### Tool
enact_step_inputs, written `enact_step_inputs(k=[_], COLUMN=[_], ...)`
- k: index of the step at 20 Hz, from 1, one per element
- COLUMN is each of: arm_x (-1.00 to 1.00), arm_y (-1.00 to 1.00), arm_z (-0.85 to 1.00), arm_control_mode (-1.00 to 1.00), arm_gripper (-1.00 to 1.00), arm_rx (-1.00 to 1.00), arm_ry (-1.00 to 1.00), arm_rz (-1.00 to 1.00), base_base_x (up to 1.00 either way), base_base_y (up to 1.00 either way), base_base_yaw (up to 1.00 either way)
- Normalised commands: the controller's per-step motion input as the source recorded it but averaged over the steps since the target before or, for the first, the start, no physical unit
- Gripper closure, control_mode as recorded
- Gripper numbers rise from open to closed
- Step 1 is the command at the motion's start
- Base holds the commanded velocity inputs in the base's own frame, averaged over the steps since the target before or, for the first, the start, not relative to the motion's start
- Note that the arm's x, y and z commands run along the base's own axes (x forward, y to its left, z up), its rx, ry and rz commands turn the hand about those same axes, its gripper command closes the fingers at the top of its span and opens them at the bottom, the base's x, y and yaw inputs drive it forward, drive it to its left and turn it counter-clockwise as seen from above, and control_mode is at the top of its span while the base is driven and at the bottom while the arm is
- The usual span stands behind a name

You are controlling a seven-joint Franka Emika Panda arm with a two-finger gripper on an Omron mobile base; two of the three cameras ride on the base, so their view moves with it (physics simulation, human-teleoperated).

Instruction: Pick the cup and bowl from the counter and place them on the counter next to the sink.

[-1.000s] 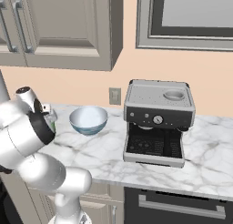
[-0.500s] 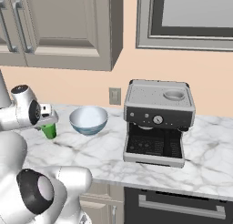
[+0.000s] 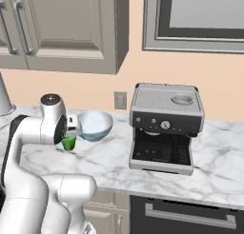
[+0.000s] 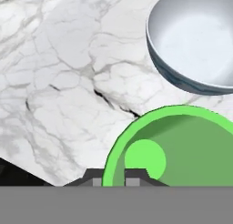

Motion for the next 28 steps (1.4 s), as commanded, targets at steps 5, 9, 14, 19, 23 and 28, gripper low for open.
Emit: enact_step_inputs(k=[5, 9, 14, 19, 23, 28], arm_x=[-0.76, -0.12, 0.00, 0.00, 0.00, 0.00], arm_y=[-0.54, -0.12, 0.00, 0.00, 0.00, 0.00], arm_z=[0.36, 0.00, 0.00, 0.00, 0.00, 0.00], arm_control_mode=[-1.00, -1.00, -1.00, 1.00, 1.00, 1.00], arm_gripper=[1.00, 1.00, 1.00, 1.00, 1.00, 1.00], arm_rx=[0.14, 0.01, 0.00, 0.00, 0.00, 0.00], arm_ry=[0.00, 0.00, 0.00, 0.00, 0.00, 0.00], arm_rz=[0.00, -0.01, 0.00, 0.00, 0.00, 0.00], base_base_x=[0.00, 0.00, 0.00, -0.07, -0.97, -0.36], base_base_y=[0.00, 0.00, 0.00, 0.00, 0.00, -0.17], base_base_yaw=[0.00, 0.00, 0.00, 0.00, -0.13, -0.15])
